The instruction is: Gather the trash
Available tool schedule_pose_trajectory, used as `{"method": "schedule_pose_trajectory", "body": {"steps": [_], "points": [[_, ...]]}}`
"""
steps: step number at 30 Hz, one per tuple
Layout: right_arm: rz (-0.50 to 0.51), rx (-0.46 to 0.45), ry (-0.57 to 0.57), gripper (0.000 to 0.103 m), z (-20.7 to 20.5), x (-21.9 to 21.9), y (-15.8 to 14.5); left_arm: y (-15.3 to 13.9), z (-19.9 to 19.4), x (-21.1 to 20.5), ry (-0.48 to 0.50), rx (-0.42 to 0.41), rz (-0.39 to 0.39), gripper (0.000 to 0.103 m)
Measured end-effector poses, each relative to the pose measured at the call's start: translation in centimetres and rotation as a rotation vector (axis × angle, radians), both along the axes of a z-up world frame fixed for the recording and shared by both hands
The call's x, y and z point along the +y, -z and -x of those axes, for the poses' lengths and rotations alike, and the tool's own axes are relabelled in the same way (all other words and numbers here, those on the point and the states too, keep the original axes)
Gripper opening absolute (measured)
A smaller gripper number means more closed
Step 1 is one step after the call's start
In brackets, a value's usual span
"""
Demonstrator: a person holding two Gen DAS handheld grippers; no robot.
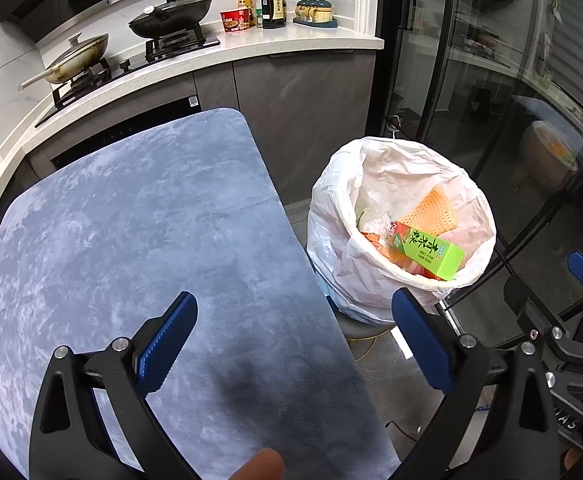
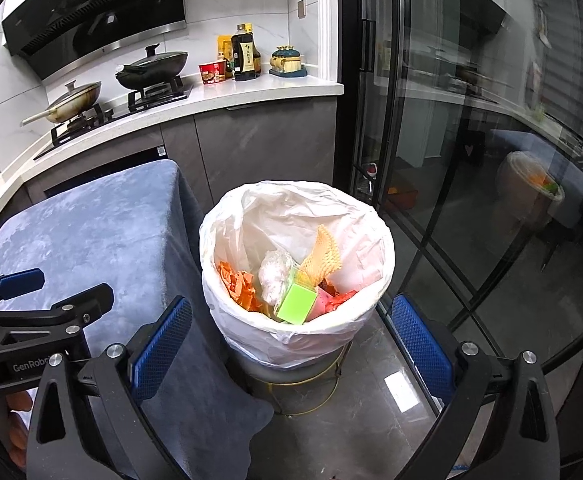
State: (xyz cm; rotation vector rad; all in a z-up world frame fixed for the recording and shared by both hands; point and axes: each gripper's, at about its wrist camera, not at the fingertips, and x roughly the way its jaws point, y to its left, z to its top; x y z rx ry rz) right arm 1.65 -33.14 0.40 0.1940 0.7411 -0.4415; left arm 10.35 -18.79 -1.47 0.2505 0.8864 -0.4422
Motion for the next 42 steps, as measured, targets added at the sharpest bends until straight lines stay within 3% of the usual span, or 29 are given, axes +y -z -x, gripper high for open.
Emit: {"method": "schedule_pose_trajectory", "body": {"steps": [42], "points": [[0.003, 0.033, -0.009, 0.096, 0.0, -1.2, 1.0, 0.8, 0.3, -0.3, -0.016, 0.006, -0.007, 0.093]]}}
